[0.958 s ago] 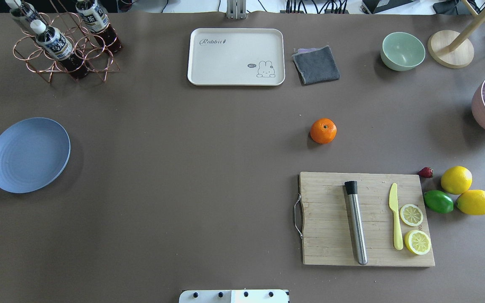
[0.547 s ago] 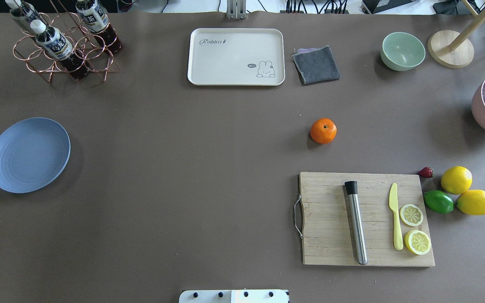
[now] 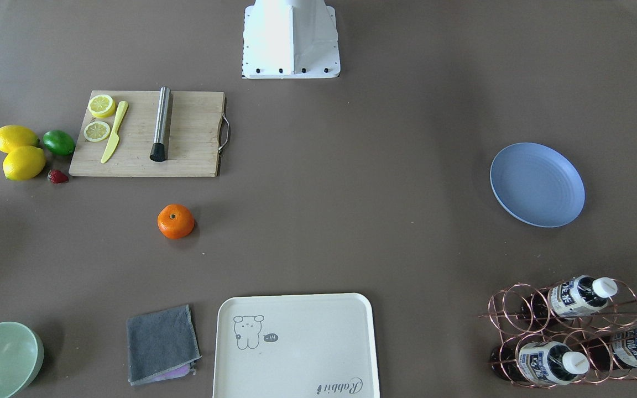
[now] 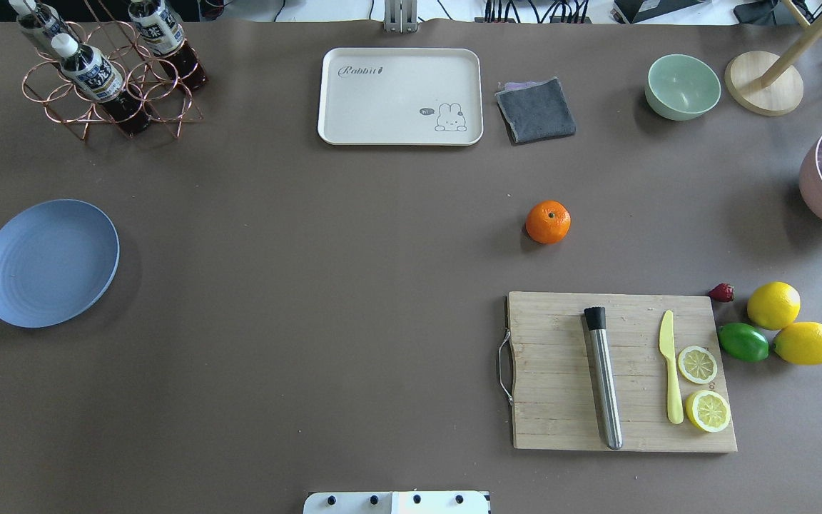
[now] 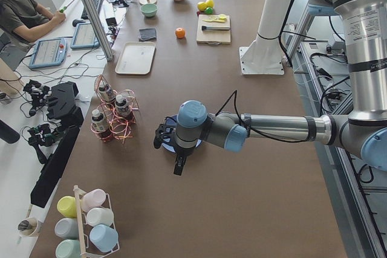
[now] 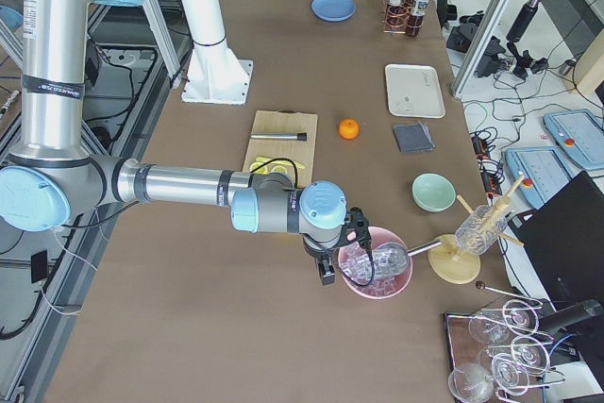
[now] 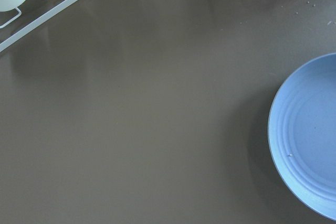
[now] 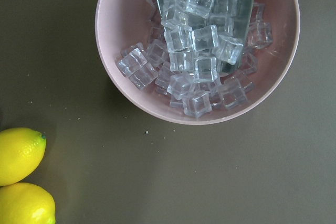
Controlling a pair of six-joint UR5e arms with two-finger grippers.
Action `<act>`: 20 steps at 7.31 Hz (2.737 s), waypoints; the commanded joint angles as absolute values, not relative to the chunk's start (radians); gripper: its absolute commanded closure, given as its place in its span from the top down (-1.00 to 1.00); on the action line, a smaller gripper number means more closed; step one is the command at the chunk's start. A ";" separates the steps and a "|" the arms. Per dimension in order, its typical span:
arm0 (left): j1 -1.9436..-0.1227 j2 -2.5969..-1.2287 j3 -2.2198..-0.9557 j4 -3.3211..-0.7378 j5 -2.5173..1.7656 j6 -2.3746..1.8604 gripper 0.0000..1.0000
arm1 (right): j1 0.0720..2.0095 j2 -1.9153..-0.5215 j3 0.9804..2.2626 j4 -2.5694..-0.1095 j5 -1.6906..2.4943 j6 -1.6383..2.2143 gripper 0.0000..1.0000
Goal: Pick orange to plate
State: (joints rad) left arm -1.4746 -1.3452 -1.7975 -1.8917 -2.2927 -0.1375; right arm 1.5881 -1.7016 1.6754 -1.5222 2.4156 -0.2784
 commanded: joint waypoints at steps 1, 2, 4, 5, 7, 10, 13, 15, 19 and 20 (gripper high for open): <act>-1.474 -1.353 -1.798 -1.891 -2.286 -0.138 0.95 | 1.572 -1.698 1.681 -1.522 2.425 -0.221 1.00; -1.471 -1.356 -1.796 -1.893 -2.290 -0.140 0.95 | 1.525 -1.694 1.707 -1.522 2.409 -0.153 1.00; -1.468 -1.355 -1.790 -1.893 -2.292 -0.130 0.95 | 1.485 -1.674 1.712 -1.506 2.410 -0.064 1.00; -1.467 -1.356 -1.792 -1.893 -2.293 -0.133 0.95 | 1.485 -1.675 1.709 -1.464 2.408 -0.054 1.00; -1.445 -1.351 -1.789 -1.891 -2.327 -0.133 0.95 | 1.468 -1.672 1.709 -1.463 2.418 -0.061 1.00; -1.352 -1.419 -1.673 -1.983 -2.345 -0.262 0.95 | 1.456 -1.677 1.721 -1.441 2.439 -0.063 1.00; -1.203 -1.567 -1.360 -2.394 -2.338 -0.614 0.95 | 1.421 -1.680 1.723 -1.384 2.471 -0.066 1.00; -1.100 -1.572 -1.358 -2.445 -2.241 -0.718 0.94 | 1.413 -1.677 1.724 -1.382 2.462 -0.064 1.00; -1.077 -1.568 -1.365 -2.451 -2.240 -0.745 0.07 | 1.411 -1.677 1.726 -1.382 2.468 -0.058 1.00; -1.065 -1.565 -1.361 -2.470 -2.240 -0.753 -0.15 | 1.411 -1.677 1.726 -1.382 2.468 -0.058 1.00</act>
State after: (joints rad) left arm -1.0787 -1.5669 -1.3628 -2.4544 -2.2404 -0.7420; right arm 1.4116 -1.6765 1.7257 -1.3822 2.4680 -0.0590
